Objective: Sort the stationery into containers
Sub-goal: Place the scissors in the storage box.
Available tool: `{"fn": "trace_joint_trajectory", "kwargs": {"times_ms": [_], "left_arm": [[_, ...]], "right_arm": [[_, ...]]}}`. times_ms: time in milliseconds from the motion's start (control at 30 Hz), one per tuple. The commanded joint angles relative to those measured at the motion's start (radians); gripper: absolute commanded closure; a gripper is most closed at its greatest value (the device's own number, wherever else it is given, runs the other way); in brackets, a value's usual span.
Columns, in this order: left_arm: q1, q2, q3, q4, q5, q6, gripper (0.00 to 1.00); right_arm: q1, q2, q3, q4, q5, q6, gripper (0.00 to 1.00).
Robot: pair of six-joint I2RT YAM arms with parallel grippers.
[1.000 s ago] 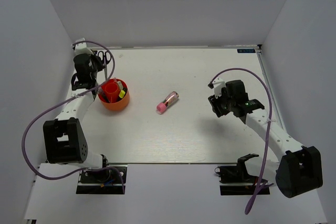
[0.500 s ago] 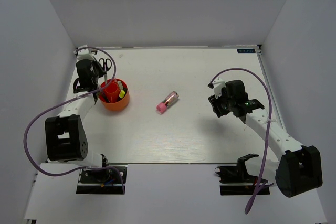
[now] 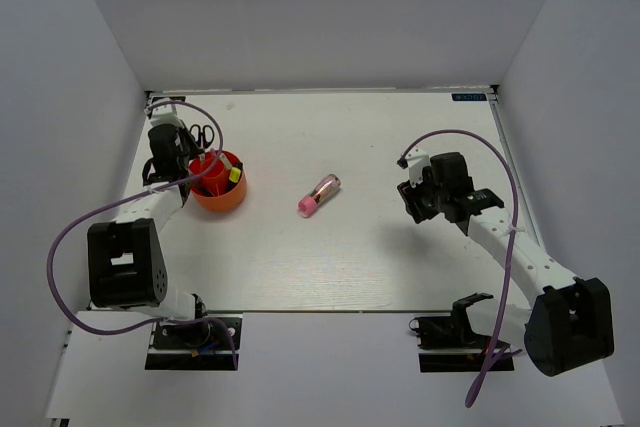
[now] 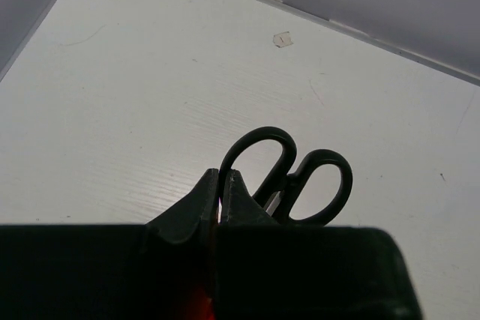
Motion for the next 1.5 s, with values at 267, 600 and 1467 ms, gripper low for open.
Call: {"fn": "trace_joint_trajectory", "kwargs": {"times_ms": [267,600,1467], "left_arm": [[0.003,-0.058,-0.018,0.006,-0.012,0.003,0.75],[0.005,-0.096,-0.052,-0.003,-0.02,0.006,0.62],[-0.383,-0.478,0.132,-0.724,0.246,-0.087,0.19]], "right_arm": [[0.0,-0.008,-0.006,0.023,-0.004,0.0,0.48],[-0.006,-0.016,-0.006,0.022,-0.007,0.0,0.48],[-0.012,-0.083,0.005,-0.001,-0.107,0.038,0.44]]}}
